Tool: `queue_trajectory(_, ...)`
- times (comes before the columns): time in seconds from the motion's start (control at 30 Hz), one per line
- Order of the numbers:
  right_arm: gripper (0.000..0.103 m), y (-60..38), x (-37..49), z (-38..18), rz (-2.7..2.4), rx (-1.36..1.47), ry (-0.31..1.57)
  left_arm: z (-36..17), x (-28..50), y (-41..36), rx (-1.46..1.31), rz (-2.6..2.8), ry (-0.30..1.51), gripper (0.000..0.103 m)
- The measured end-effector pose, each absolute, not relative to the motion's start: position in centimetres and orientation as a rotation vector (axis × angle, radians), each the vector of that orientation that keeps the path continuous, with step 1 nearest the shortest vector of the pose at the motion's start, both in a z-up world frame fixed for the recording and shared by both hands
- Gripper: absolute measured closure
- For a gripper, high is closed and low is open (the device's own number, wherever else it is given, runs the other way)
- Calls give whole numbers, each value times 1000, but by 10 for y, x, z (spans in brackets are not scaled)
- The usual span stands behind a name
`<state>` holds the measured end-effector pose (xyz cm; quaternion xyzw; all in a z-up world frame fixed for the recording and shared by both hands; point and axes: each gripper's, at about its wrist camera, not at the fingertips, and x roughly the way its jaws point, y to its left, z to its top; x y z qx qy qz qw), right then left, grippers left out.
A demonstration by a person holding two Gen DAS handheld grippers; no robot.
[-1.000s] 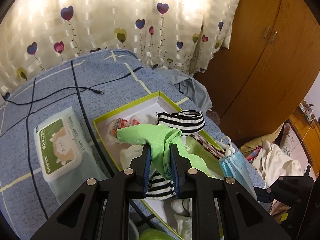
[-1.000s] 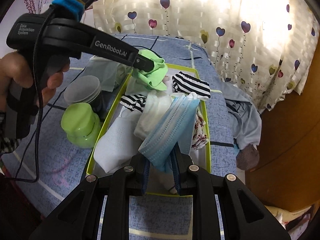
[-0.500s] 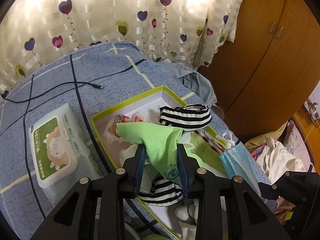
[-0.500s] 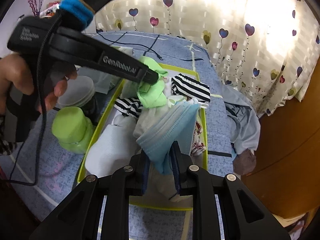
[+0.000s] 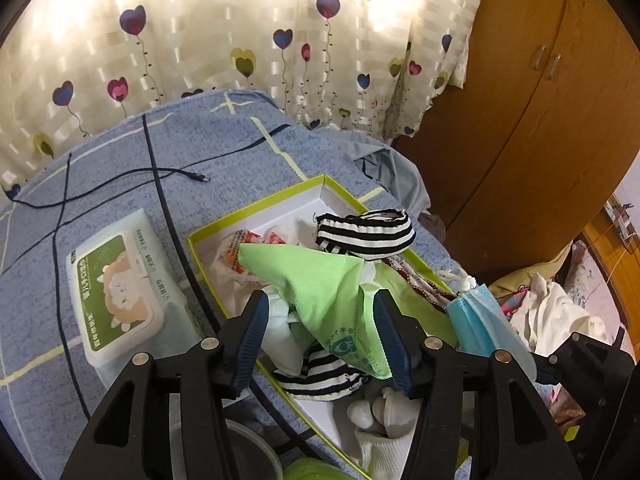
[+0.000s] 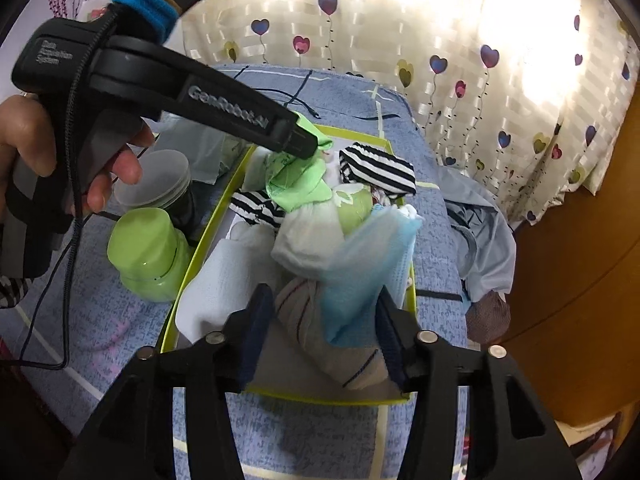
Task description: Organize soft objects
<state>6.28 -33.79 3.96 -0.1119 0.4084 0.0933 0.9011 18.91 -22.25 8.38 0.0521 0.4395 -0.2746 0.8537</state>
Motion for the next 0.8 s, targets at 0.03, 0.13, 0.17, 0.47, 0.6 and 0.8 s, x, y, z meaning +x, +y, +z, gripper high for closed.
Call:
queue_trajectory(0.03, 51, -339, 61, 40, 190, -227, 844, 84, 188, -222, 110, -579, 924, 49)
queue_trajectory(0.13, 51, -341, 58, 41, 178, -210, 839, 85, 184, -220, 110, -572, 926, 48)
queue_trajectory(0.17, 51, -342, 57, 41, 176, -202, 838, 86, 183, -219, 108, -574, 924, 48)
queue_trajectory(0.47, 51, -346, 39, 47, 154, -166, 819, 99, 168, -208, 96, -569, 886, 45)
queue_trajectory(0.6, 51, -349, 33, 49, 159, -127, 796, 103, 162, -203, 93, -569, 878, 45)
queue_trajectory(0.8, 51, -346, 31, 44, 209, -68, 783, 104, 158, -199, 86, -566, 873, 45)
